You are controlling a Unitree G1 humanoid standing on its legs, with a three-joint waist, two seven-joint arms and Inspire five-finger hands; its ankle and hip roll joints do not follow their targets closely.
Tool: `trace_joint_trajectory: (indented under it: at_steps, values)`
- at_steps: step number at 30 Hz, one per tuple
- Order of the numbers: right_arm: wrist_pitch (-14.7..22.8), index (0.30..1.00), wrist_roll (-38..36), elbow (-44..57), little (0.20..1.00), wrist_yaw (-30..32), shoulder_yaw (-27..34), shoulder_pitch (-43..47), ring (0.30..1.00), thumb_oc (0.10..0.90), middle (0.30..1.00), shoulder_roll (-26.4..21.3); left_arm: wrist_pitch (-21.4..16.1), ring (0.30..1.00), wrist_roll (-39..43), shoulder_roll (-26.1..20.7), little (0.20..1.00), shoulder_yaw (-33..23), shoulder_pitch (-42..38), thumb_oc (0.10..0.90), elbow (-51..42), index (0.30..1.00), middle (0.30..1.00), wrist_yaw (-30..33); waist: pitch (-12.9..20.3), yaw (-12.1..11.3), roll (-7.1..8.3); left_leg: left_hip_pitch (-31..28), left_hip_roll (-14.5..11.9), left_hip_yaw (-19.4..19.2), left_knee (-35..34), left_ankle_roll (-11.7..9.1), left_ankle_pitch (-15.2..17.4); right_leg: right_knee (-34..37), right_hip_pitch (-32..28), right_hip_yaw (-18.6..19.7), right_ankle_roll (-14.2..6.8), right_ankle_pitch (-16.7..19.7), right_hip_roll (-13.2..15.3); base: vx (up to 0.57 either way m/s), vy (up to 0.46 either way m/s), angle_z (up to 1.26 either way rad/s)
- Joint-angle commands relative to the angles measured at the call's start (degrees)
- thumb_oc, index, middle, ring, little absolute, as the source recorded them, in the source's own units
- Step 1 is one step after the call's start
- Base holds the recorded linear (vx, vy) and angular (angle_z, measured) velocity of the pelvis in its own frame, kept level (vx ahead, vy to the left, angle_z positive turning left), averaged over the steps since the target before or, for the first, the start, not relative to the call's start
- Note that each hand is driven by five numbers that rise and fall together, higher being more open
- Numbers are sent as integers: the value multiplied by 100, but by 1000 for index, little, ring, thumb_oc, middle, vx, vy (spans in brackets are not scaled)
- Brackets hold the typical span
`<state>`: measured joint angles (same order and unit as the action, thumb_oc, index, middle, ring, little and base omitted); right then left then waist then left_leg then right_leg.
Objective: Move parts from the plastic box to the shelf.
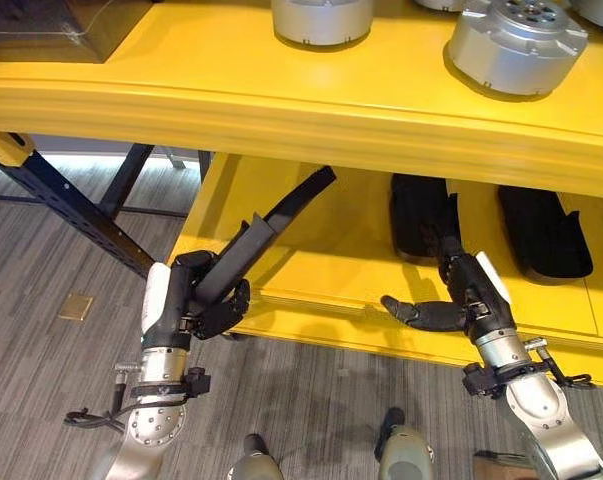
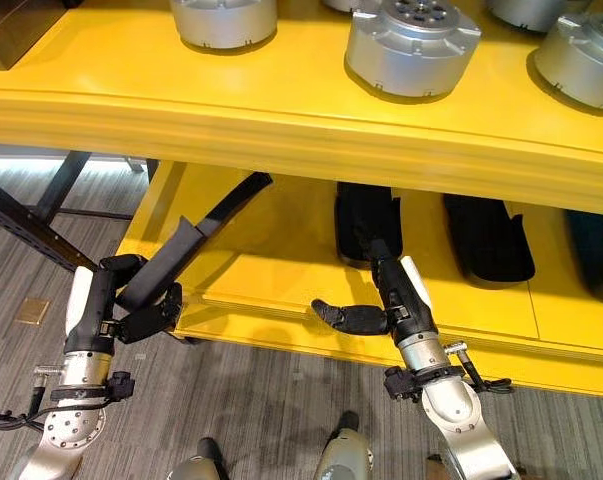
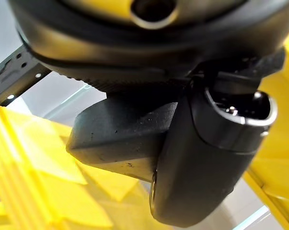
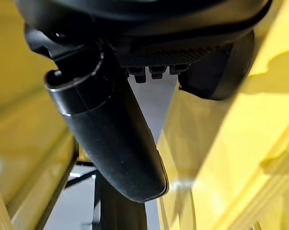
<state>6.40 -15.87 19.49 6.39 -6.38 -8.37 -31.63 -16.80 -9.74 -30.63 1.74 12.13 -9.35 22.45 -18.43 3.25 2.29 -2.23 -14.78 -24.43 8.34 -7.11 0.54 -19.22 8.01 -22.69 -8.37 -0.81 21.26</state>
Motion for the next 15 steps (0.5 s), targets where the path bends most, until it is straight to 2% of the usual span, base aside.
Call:
trace_joint_trajectory:
  at_steps: [1,3,4,6,7,8,9,10,11,12,15]
  values:
    - [886,1000,53,824,1000,480,393,415,1000,900,1000,117,-1037,300,-887,-368,300,-502,-669,400,-931,300,300,901,441,266,8,-546,-219,-455,272,189,998,-333,682,205,-218,-192,-60,38,-96,-12]
    - [1048,1000,63,804,1000,502,504,499,1000,900,1000,60,-907,300,-1118,-524,300,-554,-863,400,-880,300,300,1115,481,336,-72,-628,-170,-382,312,195,1187,-608,790,281,-275,-385,-34,58,-97,-12]
    - [1115,1000,44,812,1000,477,549,565,1000,900,1000,40,-691,300,-1125,-619,300,-591,-1007,400,-784,300,300,1181,533,405,-115,-722,-112,-438,357,243,1306,-762,880,283,-262,-466,2,87,-70,-11]
    - [1131,1000,-5,830,1000,352,603,586,1000,900,1000,35,-534,300,-1001,-763,300,-644,-1121,400,-654,300,300,1250,612,486,-144,-841,-71,-552,457,277,1395,-837,887,232,-190,-548,5,63,-113,-8]
    - [1067,1000,-62,855,1000,234,635,586,1000,900,1000,43,-453,300,-754,-859,300,-700,-1208,400,-548,300,300,1279,672,527,-155,-822,-183,-707,981,178,1122,-727,734,171,-27,-664,-133,76,-157,-9]
    - [1056,1000,-54,858,1000,233,631,599,1000,900,1000,49,-437,300,-714,-874,300,-706,-1227,400,-533,300,300,1271,667,526,-167,-786,-258,-720,1140,123,1052,-682,692,149,23,-685,-199,124,-219,-15]
    - [1060,1000,54,811,1000,250,548,669,1000,900,1000,66,-337,300,-559,-868,300,-692,-1331,400,-450,300,300,1234,634,455,-181,-374,-398,-615,1794,6,679,-510,417,170,211,-838,-460,114,-160,-17]
    - [1094,1000,120,729,1000,222,492,720,1000,900,1000,79,-276,300,-413,-855,300,-679,-1391,400,-384,300,300,1194,598,423,-222,-107,-452,-476,2049,-1,650,-456,288,176,308,-944,-604,94,-137,-16]
    - [1112,1000,160,673,1000,197,416,767,1000,900,1000,84,-235,300,-328,-800,300,-657,-1411,400,-320,300,300,1195,548,394,-234,120,-497,-453,2098,34,359,-374,213,200,423,-921,-706,57,-28,-33]
    - [1132,1000,185,633,1000,210,351,814,1000,900,1000,84,-204,300,-313,-735,300,-632,-1412,400,-272,300,300,1223,514,378,-275,254,-557,-375,2065,-11,163,-326,138,257,460,-955,-805,74,132,-33]
    - [1175,1000,156,674,1000,187,197,913,1000,900,1000,11,34,300,-392,-359,300,-525,-1162,400,-342,300,300,1489,442,358,-378,367,-800,-277,842,-200,-615,-229,-103,473,394,-1024,-858,146,345,-40]
